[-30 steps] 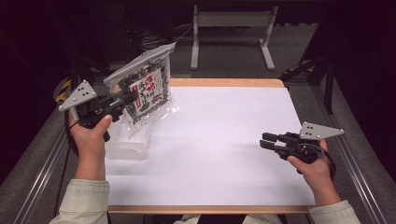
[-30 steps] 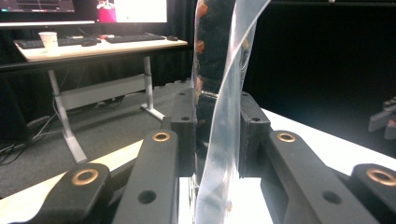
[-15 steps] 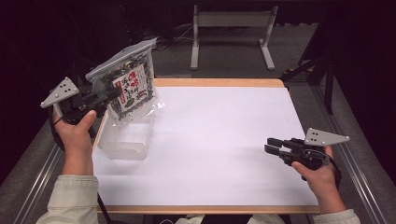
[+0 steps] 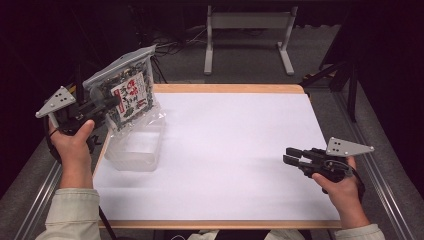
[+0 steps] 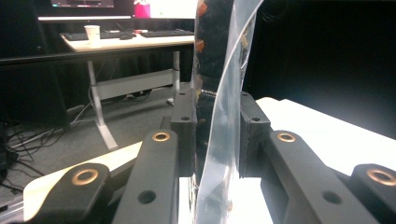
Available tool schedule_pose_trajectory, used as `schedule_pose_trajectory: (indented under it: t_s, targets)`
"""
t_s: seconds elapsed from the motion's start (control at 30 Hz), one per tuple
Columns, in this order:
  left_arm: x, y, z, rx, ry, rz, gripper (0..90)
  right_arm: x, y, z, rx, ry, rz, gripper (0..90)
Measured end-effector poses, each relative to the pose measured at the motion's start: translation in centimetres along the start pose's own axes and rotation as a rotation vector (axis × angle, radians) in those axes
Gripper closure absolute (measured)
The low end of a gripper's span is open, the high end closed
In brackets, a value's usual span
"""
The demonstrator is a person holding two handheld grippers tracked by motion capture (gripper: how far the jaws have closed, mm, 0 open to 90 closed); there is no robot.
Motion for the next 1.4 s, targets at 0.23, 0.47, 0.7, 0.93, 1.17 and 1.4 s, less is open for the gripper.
schedule_pose_trajectory:
  t_s: [0.23,0.47,0.7,0.93,1.17,1.4]
  targets:
    - [0.6,0.9,0.5,-0.007,-0.006,0.011,73.6,0.0,0.1,-0.1,0.001,-0.002,0.0,68.1]
    - [0.9,1.8,1.0,-0.02,0.007,0.039,73.7,0.1,0.3,-0.2,0.008,-0.004,-0.002,68.1]
    - [1.3,2.6,1.3,-0.018,0.023,0.042,73.7,0.1,0.7,-0.5,0.021,-0.005,-0.01,68.0]
    - [1.4,2.9,1.0,-0.017,0.037,0.036,73.6,0.1,0.9,-0.7,0.028,-0.008,-0.012,67.9]
    - [1.7,4.1,0.8,0.025,0.019,0.021,73.7,0.1,0.9,-0.6,0.028,-0.011,-0.013,67.7]
    - [2.2,5.2,1.1,-0.001,0.025,0.049,73.6,0.1,1.0,-0.7,0.03,-0.011,-0.015,67.6]
Point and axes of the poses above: each handheld gripper's, and its own axes: z roughly backward along the jaws, y roughly out of its underside, x roughly to its left, the point moved 3 cm from there along -z, roughly forward along the jaws, and after that the axes turned 15 degrees about -x, right-handed, at the moved point
